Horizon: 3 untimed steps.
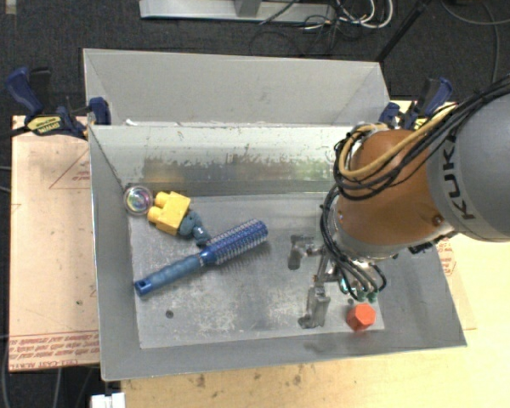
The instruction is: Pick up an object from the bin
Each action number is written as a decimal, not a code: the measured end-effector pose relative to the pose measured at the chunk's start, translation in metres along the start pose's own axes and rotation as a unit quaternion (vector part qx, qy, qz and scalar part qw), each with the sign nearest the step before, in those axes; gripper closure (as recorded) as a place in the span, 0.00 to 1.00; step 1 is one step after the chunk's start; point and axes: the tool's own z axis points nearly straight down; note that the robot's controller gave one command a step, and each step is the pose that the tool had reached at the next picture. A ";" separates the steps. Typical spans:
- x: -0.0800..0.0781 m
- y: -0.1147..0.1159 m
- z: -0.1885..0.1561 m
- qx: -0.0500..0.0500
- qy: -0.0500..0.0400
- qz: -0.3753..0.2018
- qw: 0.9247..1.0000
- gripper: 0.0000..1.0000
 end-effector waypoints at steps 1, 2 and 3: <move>-0.002 0.000 -0.003 0.000 -0.004 0.001 1.000 1.00; -0.002 0.000 -0.003 0.000 -0.004 0.001 1.000 0.00; -0.088 -0.053 0.057 0.000 -0.005 0.158 0.987 0.00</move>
Offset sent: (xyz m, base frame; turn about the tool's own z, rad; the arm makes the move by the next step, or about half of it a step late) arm 0.0000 0.0000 0.0000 0.0000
